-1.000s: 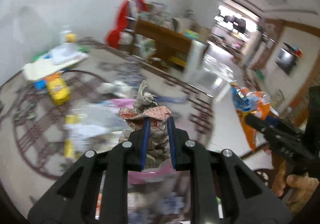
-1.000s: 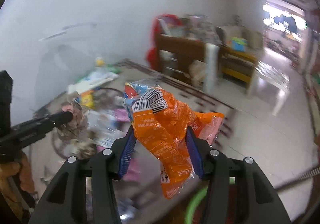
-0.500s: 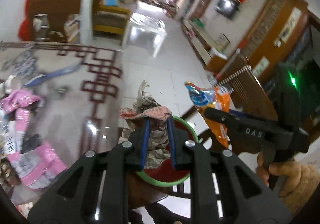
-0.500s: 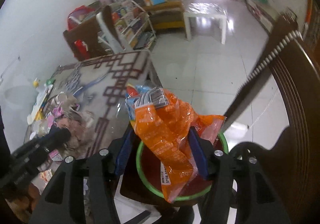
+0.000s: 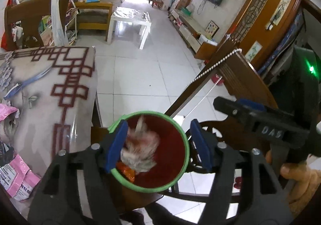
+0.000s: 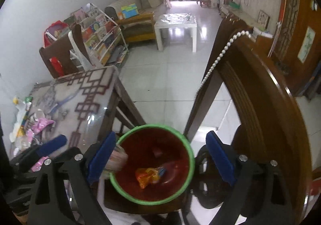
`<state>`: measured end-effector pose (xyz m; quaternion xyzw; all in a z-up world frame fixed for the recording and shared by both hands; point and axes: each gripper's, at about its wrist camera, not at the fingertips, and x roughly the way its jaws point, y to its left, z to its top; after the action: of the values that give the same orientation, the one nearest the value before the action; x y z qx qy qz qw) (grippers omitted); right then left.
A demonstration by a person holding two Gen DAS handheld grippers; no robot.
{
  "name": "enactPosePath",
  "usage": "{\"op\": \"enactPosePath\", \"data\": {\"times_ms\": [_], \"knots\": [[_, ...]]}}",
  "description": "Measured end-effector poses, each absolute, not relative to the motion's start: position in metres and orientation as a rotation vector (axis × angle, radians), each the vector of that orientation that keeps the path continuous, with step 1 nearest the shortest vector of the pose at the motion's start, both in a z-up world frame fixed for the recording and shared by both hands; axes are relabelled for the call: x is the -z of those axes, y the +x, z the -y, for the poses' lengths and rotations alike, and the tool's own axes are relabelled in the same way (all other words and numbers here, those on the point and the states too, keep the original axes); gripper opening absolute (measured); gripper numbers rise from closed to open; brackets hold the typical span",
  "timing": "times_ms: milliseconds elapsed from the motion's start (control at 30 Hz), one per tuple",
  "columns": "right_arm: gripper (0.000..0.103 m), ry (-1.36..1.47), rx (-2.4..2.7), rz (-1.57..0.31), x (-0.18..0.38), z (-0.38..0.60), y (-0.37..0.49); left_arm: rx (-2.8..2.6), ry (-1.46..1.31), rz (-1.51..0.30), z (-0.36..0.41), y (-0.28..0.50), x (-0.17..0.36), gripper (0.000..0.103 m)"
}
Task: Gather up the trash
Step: 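Carry both items to the green-rimmed bin and open both tools over it, then grasp Pocky strawberry box with left tool while right tool grasps pink wrapper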
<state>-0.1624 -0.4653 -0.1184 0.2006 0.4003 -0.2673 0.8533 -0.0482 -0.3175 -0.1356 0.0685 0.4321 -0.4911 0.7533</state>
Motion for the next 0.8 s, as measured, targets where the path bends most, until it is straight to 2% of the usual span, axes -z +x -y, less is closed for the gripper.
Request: {"op": "enactPosePath", "data": {"times_ms": [367,800], "knots": [[0.088,0.350,0.501,-0.821,0.104,0.444,-0.130,0.913,0.082,-0.881,0.261,-0.028,0.116,0.070],[0.089,0.258,0.243,-0.862,0.106,0.357,-0.047,0.464,-0.058,-0.879,0.096,0.026,0.118,0.070]]}}
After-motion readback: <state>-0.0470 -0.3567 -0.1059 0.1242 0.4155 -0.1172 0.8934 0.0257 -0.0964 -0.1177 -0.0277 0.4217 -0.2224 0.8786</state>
